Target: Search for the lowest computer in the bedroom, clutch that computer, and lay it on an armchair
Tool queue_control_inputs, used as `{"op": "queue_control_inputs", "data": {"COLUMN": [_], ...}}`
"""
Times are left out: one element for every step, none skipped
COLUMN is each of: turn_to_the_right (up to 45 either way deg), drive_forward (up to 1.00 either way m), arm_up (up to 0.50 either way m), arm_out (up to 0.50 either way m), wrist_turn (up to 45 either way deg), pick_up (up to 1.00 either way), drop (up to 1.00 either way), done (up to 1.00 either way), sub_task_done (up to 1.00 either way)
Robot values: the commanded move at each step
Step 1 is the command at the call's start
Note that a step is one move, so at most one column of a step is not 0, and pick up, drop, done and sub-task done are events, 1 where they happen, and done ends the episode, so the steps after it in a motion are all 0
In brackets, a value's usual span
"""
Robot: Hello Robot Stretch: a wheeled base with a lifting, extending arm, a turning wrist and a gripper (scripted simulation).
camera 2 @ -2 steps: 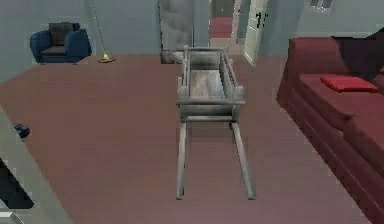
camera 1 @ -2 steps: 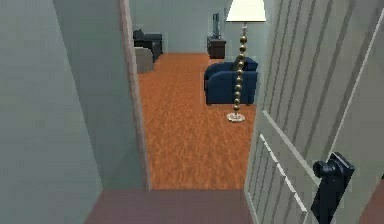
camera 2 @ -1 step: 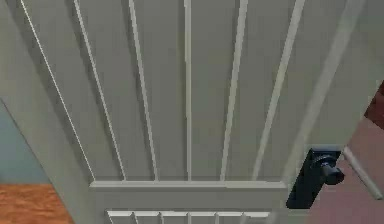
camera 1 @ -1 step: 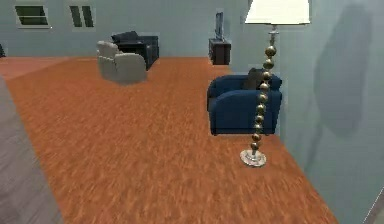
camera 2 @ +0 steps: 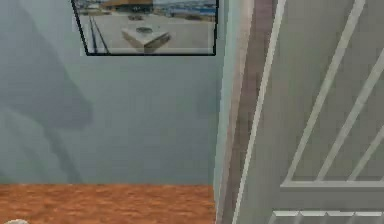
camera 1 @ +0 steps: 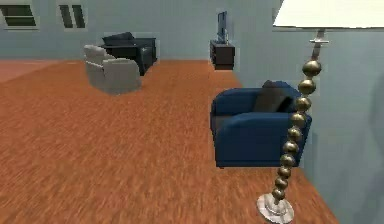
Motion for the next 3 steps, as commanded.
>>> {"op": "queue_control_inputs", "data": {"turn_to_the_right": [-30.0, 0.0, -45.0], "drive_forward": [0.0, 0.5, 0.0], "arm_up": [0.0, 0.0, 0.0], "arm_out": [0.0, 0.0, 0.0], "wrist_turn": [0.0, 0.0, 0.0], "pick_up": [0.0, 0.0, 0.0], "drop": [0.0, 0.0, 0.0], "done": [0.0, 0.0, 0.0], "sub_task_done": [0.0, 0.0, 0.0]}}
